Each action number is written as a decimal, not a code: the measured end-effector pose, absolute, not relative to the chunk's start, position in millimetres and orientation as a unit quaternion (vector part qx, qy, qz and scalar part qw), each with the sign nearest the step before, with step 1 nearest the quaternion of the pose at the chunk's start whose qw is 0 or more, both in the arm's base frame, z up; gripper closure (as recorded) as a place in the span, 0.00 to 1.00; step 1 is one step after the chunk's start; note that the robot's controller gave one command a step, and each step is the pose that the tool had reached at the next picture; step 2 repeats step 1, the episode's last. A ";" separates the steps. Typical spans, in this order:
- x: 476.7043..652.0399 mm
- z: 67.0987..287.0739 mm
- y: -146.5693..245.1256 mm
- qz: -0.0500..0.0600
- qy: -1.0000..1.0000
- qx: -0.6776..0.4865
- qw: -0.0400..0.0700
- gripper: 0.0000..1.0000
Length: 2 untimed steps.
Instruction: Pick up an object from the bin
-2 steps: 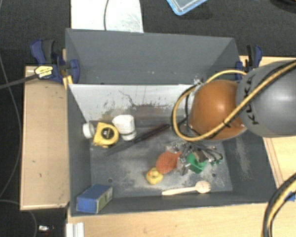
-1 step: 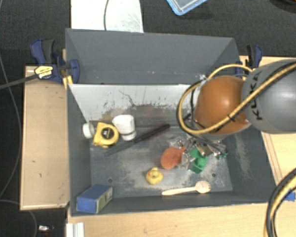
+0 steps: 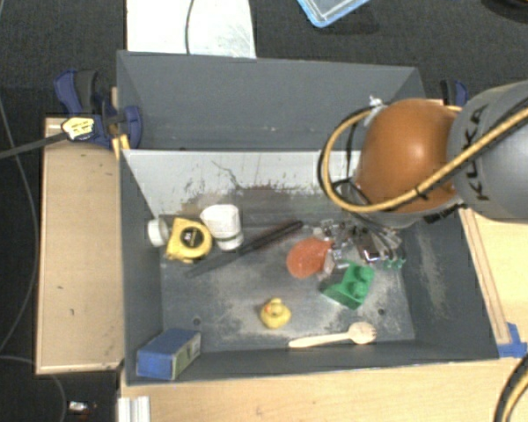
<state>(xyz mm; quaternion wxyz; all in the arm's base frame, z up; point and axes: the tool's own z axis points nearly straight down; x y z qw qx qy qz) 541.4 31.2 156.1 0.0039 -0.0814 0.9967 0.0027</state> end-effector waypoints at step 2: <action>560.4 231.8 21.3 0.002 0.988 -0.152 0.004 1.00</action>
Offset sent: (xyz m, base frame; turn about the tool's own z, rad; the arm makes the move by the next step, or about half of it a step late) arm -0.0033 0.0077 0.2997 -0.0900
